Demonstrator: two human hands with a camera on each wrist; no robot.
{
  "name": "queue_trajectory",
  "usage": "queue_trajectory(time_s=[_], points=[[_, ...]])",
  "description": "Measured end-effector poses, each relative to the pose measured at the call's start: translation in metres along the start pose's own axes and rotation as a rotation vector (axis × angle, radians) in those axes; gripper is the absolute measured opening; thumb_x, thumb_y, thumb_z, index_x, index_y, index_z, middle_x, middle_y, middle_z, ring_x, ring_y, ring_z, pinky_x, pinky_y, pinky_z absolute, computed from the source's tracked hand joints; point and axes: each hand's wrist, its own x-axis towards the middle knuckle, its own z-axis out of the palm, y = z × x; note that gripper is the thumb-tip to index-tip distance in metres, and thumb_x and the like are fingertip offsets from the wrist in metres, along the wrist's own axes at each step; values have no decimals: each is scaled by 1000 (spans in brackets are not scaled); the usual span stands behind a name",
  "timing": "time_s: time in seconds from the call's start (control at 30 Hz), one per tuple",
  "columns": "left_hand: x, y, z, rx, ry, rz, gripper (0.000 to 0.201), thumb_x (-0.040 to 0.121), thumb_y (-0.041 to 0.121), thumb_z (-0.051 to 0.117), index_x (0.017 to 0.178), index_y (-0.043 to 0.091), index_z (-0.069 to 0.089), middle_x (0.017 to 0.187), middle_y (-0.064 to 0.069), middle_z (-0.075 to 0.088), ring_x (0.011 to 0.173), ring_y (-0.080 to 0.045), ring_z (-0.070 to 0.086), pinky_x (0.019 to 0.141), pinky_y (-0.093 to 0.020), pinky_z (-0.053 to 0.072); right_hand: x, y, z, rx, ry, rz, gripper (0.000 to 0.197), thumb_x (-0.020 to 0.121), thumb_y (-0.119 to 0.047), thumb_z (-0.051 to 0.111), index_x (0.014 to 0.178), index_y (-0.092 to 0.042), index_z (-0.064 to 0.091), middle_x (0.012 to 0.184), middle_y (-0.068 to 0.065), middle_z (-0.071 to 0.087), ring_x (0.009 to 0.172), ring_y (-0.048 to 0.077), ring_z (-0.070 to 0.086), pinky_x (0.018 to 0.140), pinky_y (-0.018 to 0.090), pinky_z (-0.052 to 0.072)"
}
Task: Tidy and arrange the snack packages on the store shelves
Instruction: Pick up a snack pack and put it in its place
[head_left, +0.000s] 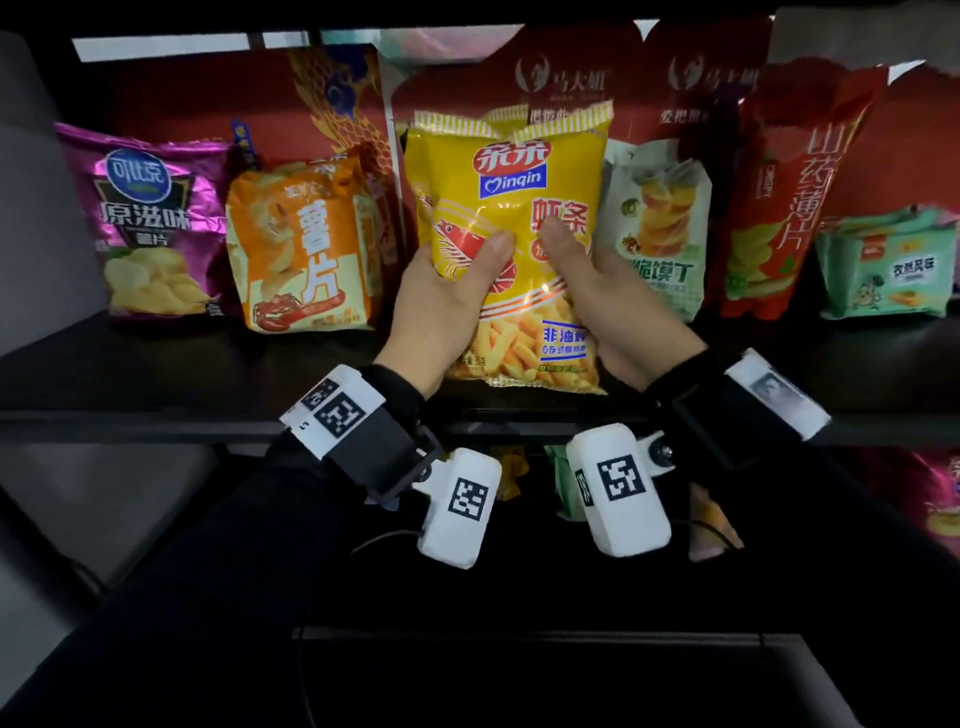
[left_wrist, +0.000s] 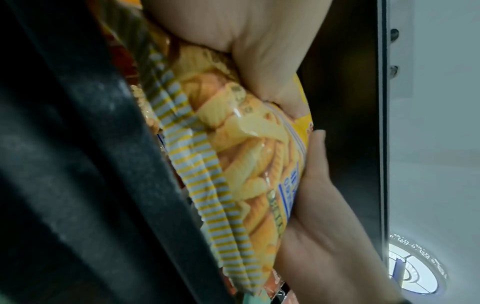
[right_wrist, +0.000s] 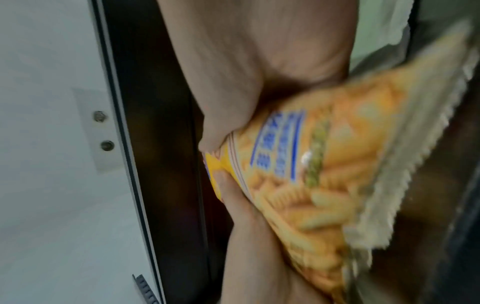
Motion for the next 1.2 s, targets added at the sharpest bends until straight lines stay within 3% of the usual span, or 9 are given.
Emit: queue_trajectory(time_s=[0.13, 0.2, 0.3, 0.4, 0.53, 0.63, 0.8, 0.93, 1.2], points=[[8, 16, -2, 42, -130, -136, 90, 71, 77, 55, 139, 19, 47, 126, 3, 65, 110, -11, 64, 96, -33, 50, 0, 3, 2, -7, 114, -82, 5, 94, -29, 56, 98, -26, 57, 83, -19, 72, 80, 0, 70, 65, 15, 54], [15, 20, -5, -21, -71, -122, 77, 76, 73, 56, 130, 18, 56, 112, 3, 72, 99, -11, 69, 86, -28, 55, 1, 2, 6, -3, 56, -65, 4, 95, -29, 55, 92, -28, 57, 78, -23, 72, 77, -2, 69, 64, 14, 53], [16, 19, -1, -74, 62, -49, 48, 88, 51, 62, 119, 15, 62, 100, 1, 75, 89, -13, 72, 78, -29, 58, 8, -10, 8, 98, -36, 53, 21, 94, -37, 56, 103, -21, 64, 97, -2, 75, 90, 16, 72, 74, 29, 58], [16, 13, 7, -50, 49, -3, 54, 89, 47, 62, 131, 13, 52, 115, -3, 69, 101, -17, 68, 90, -39, 55, 17, -20, 9, 125, 101, 64, 45, 90, -46, 58, 123, -15, 57, 102, 3, 74, 87, 18, 72, 66, 30, 59], [20, 20, 7, -124, -110, -60, 55, 88, 49, 62, 132, 17, 53, 110, 2, 72, 95, -12, 71, 81, -28, 58, 22, -15, 10, 57, 283, -1, 52, 88, -44, 63, 129, -15, 49, 113, 4, 69, 91, 17, 71, 72, 33, 60], [27, 33, 4, -227, -59, -76, 59, 84, 56, 62, 126, 15, 58, 103, -2, 74, 90, -17, 73, 75, -32, 59, 21, -13, 17, 36, 274, -53, 47, 89, -38, 63, 129, -17, 49, 115, 2, 68, 96, 17, 69, 79, 35, 59], [34, 41, 7, -182, 128, 66, 21, 93, 39, 60, 81, 23, 65, 73, 5, 74, 71, -15, 72, 61, -29, 57, 29, -28, 16, 183, 101, 21, 51, 90, -42, 60, 130, -12, 51, 112, 9, 70, 96, 23, 70, 84, 41, 57], [35, 38, 13, -187, 76, 158, 20, 97, 30, 55, 80, 22, 62, 82, -2, 72, 76, -21, 72, 69, -37, 60, 35, -36, 14, 165, 168, -3, 26, 91, -47, 56, 106, -25, 55, 87, -2, 74, 76, 15, 73, 60, 30, 58], [35, 34, 10, -278, 7, 71, 9, 93, 32, 59, 90, 24, 64, 82, 3, 75, 77, -17, 73, 63, -28, 57, 38, -27, 10, 199, 181, -56, 7, 93, -30, 59, 93, -24, 58, 79, -3, 74, 75, 17, 73, 60, 30, 58]])
